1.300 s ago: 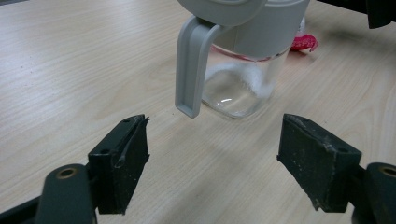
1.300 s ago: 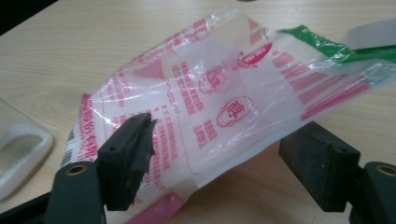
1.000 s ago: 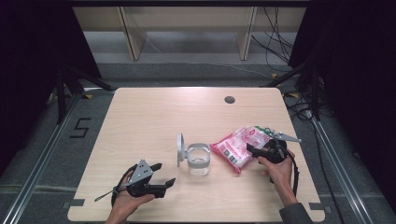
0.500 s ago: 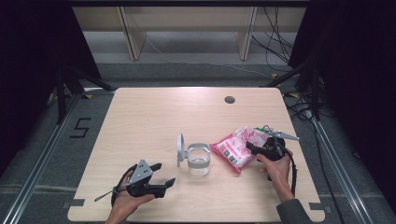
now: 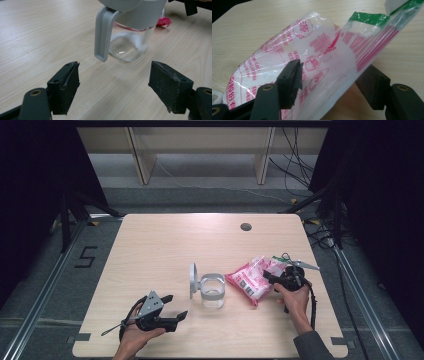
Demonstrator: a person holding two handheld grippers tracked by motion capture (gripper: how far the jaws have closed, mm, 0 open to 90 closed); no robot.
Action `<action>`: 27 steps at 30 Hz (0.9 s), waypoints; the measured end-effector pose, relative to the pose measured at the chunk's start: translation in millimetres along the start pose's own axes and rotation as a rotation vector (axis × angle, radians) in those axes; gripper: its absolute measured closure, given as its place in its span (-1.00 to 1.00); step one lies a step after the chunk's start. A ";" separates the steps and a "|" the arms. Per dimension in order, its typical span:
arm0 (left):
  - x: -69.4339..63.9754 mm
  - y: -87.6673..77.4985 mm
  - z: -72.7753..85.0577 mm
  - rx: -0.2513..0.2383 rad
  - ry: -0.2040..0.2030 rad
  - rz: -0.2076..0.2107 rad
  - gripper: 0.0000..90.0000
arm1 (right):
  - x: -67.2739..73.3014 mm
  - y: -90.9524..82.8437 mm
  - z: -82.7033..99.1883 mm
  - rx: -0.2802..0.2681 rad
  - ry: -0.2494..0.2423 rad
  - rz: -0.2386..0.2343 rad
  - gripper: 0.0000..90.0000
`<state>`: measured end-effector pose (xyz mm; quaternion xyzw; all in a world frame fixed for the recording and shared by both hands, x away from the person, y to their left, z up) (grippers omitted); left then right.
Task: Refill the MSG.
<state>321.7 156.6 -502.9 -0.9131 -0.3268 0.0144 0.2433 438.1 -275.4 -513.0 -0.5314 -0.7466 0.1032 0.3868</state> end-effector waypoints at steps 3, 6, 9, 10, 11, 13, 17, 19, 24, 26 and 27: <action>0.2 -0.1 0.1 0.000 0.001 0.000 -0.48 | 0.0 1.2 0.1 -0.005 0.004 -0.005 0.01; 0.2 0.0 0.1 0.000 0.000 0.000 -0.48 | -0.6 1.4 -0.5 -0.010 -0.010 -0.019 0.39; 0.1 0.0 0.2 -0.006 -0.001 0.001 -0.48 | 0.9 -1.3 -1.0 0.005 -0.048 -0.035 0.65; 0.0 0.0 0.2 -0.005 -0.004 0.001 -0.48 | 2.3 -1.7 -0.9 0.000 -0.058 -0.043 0.72; 0.3 -0.1 0.2 -0.005 -0.002 0.001 -0.48 | 2.9 -2.3 -1.1 -0.001 -0.071 -0.046 0.80; 0.2 -0.4 0.3 -0.001 -0.003 -0.001 -0.48 | 7.2 -4.7 0.0 0.011 -0.032 -0.053 0.96; 0.7 -0.6 0.2 -0.002 -0.003 -0.003 -0.48 | 12.2 -9.9 -1.3 -0.006 -0.063 -0.083 1.00; 0.5 -1.2 0.0 0.001 0.000 -0.009 -0.48 | 13.2 -10.6 -5.1 -0.015 -0.150 -0.055 1.00; 0.6 -0.9 0.0 -0.008 -0.005 -0.009 -0.48 | 28.1 -16.6 -6.8 -0.046 -0.229 -0.074 1.00; 1.0 -1.6 -0.1 0.000 0.003 -0.006 -0.47 | 32.8 -18.9 -7.8 -0.068 -0.240 -0.091 1.00; 0.9 -1.5 -0.1 0.000 0.003 -0.006 -0.47 | 35.5 -21.3 -7.4 -0.069 -0.226 -0.104 1.00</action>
Point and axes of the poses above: each handheld gripper's, and its own axes: y roughly forward along the jaws, z roughly out of its underside, x roughly to its left, the point moved 1 cm from there along y, roughly forward along the jaws, and after that the axes turned 13 degrees about y, right-handed, at the moved point
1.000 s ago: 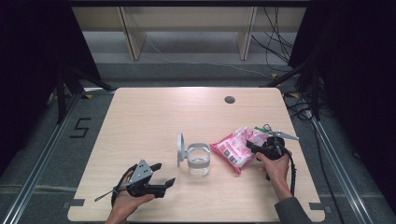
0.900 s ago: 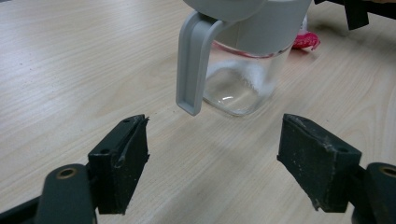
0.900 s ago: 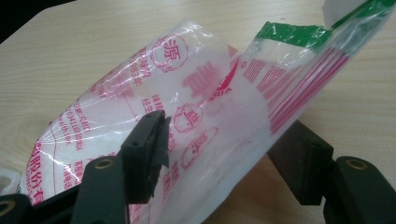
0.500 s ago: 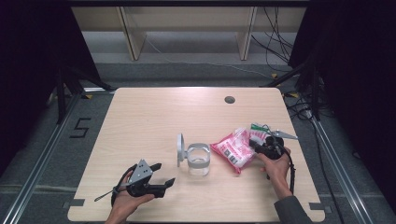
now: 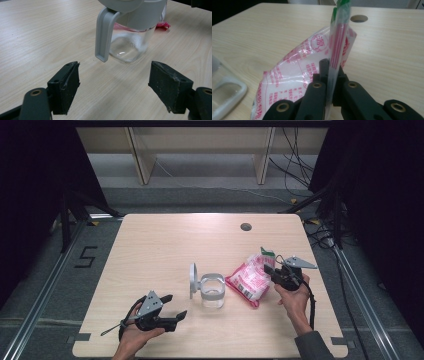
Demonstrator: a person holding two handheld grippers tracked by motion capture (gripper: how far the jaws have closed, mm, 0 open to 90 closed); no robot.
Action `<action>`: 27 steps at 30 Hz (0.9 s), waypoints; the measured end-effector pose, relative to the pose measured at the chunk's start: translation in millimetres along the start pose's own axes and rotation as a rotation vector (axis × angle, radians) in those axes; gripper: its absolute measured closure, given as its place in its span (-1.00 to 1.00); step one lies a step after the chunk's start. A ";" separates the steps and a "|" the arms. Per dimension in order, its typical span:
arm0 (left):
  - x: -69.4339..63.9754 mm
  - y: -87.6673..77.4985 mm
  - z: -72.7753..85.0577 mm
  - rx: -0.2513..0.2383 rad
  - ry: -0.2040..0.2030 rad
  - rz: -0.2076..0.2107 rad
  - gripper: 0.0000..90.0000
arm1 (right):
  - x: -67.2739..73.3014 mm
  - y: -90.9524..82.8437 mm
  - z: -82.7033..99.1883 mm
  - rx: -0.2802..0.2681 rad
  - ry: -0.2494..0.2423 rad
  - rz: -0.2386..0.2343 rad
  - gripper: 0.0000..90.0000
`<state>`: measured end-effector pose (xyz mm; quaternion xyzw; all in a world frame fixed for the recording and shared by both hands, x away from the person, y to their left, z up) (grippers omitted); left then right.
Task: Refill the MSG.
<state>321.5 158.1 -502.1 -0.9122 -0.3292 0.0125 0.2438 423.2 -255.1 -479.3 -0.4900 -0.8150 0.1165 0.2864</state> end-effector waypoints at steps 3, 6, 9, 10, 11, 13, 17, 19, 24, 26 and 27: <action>-0.4 0.9 0.4 -0.004 -0.006 0.001 -0.47 | 4.0 -2.7 -3.3 -0.021 -0.027 -0.006 1.00; -0.6 0.7 0.2 0.009 0.011 0.006 -0.47 | 10.8 -9.7 -7.7 -0.030 -0.020 -0.032 1.00; -3.4 2.3 -0.2 0.002 0.002 0.012 -0.47 | 18.7 -14.2 -10.0 -0.051 -0.003 -0.057 1.00; -4.5 2.7 -0.7 0.004 0.008 0.011 -0.46 | 18.9 -15.5 -11.4 -0.057 -0.028 -0.051 1.00; -6.1 3.3 -1.4 -0.001 0.000 0.017 -0.46 | 19.6 -17.0 -13.0 -0.072 -0.055 -0.062 1.00; -11.3 2.2 -5.4 -0.003 0.020 0.016 -0.46 | 22.4 -19.7 -14.6 -0.070 -0.066 -0.076 1.00; -27.3 3.2 -16.7 -0.024 0.057 0.039 -0.47 | 32.8 -28.3 -17.3 -0.082 -0.071 -0.079 1.00; -32.1 5.2 -20.2 -0.024 0.075 0.043 -0.47 | 36.2 -32.3 -20.6 -0.081 -0.106 -0.081 1.00; -47.7 18.4 -23.2 -0.010 0.067 0.071 -0.45 | 47.3 -37.2 -25.1 -0.086 -0.136 -0.089 1.00; -54.1 25.3 -24.3 -0.005 0.047 0.083 -0.44 | 50.9 -39.1 -27.4 -0.088 -0.174 -0.098 1.00; -56.3 28.1 -24.7 -0.012 0.041 0.086 -0.44 | 51.6 -39.8 -28.6 -0.085 -0.191 -0.104 1.00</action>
Point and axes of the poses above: each handheld gripper's, and its own axes: y roughly forward along the jaws, z roughly out of its underside, x roughly to its left, the point moved 1 cm from there along y, roughly forward along the jaws, and after that the axes turned 13 degrees about y, right-handed, at the moved point
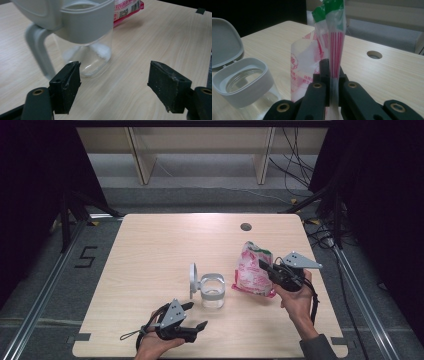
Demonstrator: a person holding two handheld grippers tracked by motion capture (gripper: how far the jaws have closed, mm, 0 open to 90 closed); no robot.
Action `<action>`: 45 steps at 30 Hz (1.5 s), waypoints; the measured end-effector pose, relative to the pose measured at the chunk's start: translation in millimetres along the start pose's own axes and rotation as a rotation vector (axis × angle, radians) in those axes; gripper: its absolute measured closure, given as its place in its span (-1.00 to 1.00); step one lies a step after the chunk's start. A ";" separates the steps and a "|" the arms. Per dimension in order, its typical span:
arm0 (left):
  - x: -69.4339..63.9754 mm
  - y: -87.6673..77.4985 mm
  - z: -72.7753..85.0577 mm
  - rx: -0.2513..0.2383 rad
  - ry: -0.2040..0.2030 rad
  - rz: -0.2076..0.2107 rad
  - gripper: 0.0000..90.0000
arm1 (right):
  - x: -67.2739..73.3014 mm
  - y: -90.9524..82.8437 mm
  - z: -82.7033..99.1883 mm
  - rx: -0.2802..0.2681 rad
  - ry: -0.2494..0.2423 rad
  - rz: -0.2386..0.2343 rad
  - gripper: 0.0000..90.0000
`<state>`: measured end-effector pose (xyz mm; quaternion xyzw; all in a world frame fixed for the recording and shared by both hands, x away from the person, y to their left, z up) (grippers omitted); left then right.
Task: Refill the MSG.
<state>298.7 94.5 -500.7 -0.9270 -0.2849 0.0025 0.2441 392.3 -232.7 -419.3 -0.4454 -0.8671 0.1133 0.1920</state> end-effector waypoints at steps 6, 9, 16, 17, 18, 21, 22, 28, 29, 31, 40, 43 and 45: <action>-24.7 29.0 -8.8 0.028 0.051 0.004 -0.44 | 10.0 -8.2 -10.4 0.031 -0.015 -0.025 1.00; -34.8 48.3 -18.2 0.039 0.093 0.008 -0.46 | 15.9 -15.4 -15.5 0.038 -0.019 -0.036 1.00; -47.9 78.3 -32.8 0.024 0.101 0.016 -0.43 | 26.0 -32.8 -22.9 0.021 -0.074 -0.066 1.00; -48.0 82.4 -34.7 0.015 0.094 0.004 -0.43 | 26.7 -36.4 -24.8 0.037 -0.077 -0.072 1.00; -47.5 83.9 -37.0 0.031 0.087 -0.006 -0.43 | 28.4 -38.1 -26.0 0.019 -0.074 -0.069 1.00; -49.6 88.8 -45.7 0.024 0.093 -0.032 -0.45 | 34.1 -44.9 -32.0 0.028 -0.073 -0.100 1.00; -49.6 90.0 -47.4 0.027 0.096 -0.036 -0.46 | 36.5 -46.1 -35.3 0.025 -0.079 -0.117 1.00; -46.9 109.2 -56.3 0.007 0.091 -0.086 -0.38 | 47.8 -54.1 -47.8 0.013 -0.095 -0.130 1.00; -48.3 111.4 -57.4 -0.004 0.082 -0.084 -0.41 | 48.4 -56.1 -50.5 0.017 -0.115 -0.139 1.00; -49.3 114.3 -59.8 0.002 0.079 -0.092 -0.40 | 51.8 -58.0 -51.4 0.015 -0.088 -0.147 1.00; -50.3 114.8 -65.5 -0.059 0.061 -0.111 0.02 | 60.4 -60.9 -50.1 0.036 -0.088 -0.209 1.00; -50.9 118.6 -64.8 -0.068 0.064 -0.120 0.20 | 62.0 -59.7 -50.7 0.007 -0.102 -0.201 1.00; -51.1 119.6 -64.5 -0.088 0.060 -0.128 0.46 | 64.4 -60.3 -51.3 0.039 -0.109 -0.199 1.00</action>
Point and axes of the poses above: each handheld gripper's, and its own axes: y roughly forward along the jaws, z roughly out of its underside, x roughly to its left, the point moved 1 cm from there along y, roughly forward along the jaws, and after that the axes turned 13 degrees about y, right-handed, at the moved point
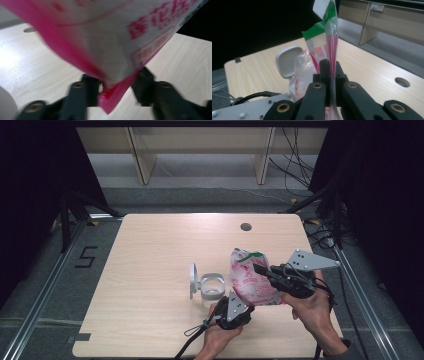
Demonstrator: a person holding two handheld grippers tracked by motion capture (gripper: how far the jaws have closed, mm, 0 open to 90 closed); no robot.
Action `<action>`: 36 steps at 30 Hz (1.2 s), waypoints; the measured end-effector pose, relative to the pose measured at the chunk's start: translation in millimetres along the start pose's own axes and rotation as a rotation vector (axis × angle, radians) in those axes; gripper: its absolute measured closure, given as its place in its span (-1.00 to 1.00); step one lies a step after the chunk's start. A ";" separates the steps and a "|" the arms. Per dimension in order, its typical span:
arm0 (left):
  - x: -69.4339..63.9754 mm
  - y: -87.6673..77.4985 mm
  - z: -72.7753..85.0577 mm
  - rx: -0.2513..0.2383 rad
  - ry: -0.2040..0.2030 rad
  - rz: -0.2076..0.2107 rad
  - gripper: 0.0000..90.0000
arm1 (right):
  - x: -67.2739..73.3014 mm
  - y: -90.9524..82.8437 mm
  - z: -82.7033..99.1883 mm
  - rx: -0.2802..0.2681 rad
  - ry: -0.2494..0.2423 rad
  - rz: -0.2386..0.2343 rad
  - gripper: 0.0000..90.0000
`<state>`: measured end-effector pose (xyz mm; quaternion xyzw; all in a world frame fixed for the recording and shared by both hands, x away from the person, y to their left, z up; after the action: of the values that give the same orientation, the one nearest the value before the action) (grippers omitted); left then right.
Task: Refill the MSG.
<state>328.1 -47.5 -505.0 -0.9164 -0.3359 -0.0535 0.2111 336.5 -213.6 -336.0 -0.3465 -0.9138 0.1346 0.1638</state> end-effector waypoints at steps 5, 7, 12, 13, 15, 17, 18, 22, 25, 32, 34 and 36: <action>-2.1 0.7 -0.6 -0.019 -0.006 -0.005 0.56 | -3.8 2.8 -3.8 -0.025 -0.016 0.017 1.00; -3.4 0.7 0.3 -0.028 -0.023 0.004 0.57 | -5.1 5.1 -4.5 -0.017 -0.018 0.008 1.00; -4.3 -0.5 1.0 -0.046 -0.070 0.007 0.59 | -6.1 13.3 -3.9 -0.037 0.032 -0.016 1.00; -4.5 -0.2 1.1 -0.051 -0.079 0.012 0.60 | -6.0 15.0 -4.7 -0.032 0.028 -0.012 1.00; -5.1 0.7 1.5 -0.065 -0.104 0.012 0.60 | -4.1 21.0 -5.9 -0.039 0.015 -0.011 1.00; -5.1 2.7 1.3 -0.083 -0.127 0.023 0.60 | -2.8 25.5 -7.0 -0.054 -0.010 -0.003 1.00; -6.2 3.2 1.0 -0.087 -0.140 0.022 0.60 | -0.6 27.8 -7.3 -0.045 0.000 -0.003 1.00; -6.5 4.0 -1.1 -0.094 -0.138 0.010 0.61 | -1.3 36.8 -10.5 -0.064 -0.017 -0.023 1.00; -5.5 4.9 -1.8 -0.102 -0.138 0.009 0.61 | -1.2 39.0 -11.1 -0.077 -0.006 -0.015 1.00; -1.6 9.1 -1.3 -0.125 -0.141 0.021 0.61 | -3.5 45.1 -13.4 -0.078 0.010 -0.022 1.00; -0.4 9.1 -1.2 -0.125 -0.143 0.017 0.61 | -4.1 47.0 -14.8 -0.089 -0.007 -0.016 1.00; 1.3 8.8 -1.4 -0.127 -0.144 0.017 0.61 | -2.7 49.5 -15.8 -0.079 0.012 -0.037 1.00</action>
<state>334.8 -53.4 -506.6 -0.9322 -0.3383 -0.0069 0.1284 373.7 -177.5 -340.0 -0.3365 -0.9236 0.0934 0.1579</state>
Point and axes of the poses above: each handheld gripper's, and its own axes: y roughly forward along the jaws, z roughly out of its underside, x roughly to its left, the point moved 1 cm from there along y, roughly forward along the jaws, and after that the axes turned 13 degrees about y, right-handed, at the moved point
